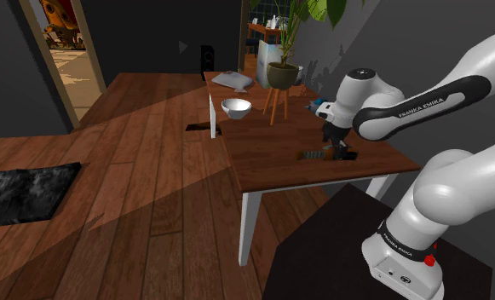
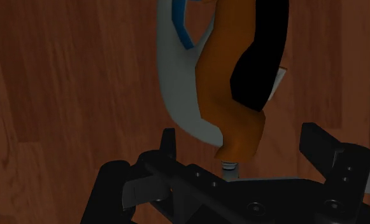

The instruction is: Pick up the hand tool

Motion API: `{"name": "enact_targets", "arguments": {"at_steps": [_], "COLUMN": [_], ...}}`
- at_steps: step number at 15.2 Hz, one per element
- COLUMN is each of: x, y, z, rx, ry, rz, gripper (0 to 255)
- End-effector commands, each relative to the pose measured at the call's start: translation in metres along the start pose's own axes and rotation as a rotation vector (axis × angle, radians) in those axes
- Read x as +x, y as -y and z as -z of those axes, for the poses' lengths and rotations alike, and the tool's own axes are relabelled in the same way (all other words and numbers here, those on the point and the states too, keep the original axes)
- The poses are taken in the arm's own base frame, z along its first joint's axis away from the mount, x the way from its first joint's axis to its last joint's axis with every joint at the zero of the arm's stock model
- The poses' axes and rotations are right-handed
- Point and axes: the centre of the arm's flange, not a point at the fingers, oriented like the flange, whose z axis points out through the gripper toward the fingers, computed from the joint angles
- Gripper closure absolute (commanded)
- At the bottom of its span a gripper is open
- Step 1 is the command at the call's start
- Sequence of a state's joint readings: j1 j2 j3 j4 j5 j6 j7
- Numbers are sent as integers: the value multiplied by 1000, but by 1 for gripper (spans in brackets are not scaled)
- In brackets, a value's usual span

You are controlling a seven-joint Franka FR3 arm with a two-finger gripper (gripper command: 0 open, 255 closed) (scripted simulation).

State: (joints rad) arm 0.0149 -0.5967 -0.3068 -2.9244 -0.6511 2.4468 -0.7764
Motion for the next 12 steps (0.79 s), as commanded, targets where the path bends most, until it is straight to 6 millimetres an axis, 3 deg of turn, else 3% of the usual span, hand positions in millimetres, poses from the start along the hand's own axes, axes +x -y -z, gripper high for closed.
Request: {"name": "enact_targets", "arguments": {"at_steps": [1, 2, 12], "x": [0, 0, -1], "y": [1, 1, -1], "z": [-3, -3, 2], "rx": [-1, -1, -1], "ry": [-1, -1, -1], "rz": [0, 0, 0], "gripper": [0, 255, 255]}}
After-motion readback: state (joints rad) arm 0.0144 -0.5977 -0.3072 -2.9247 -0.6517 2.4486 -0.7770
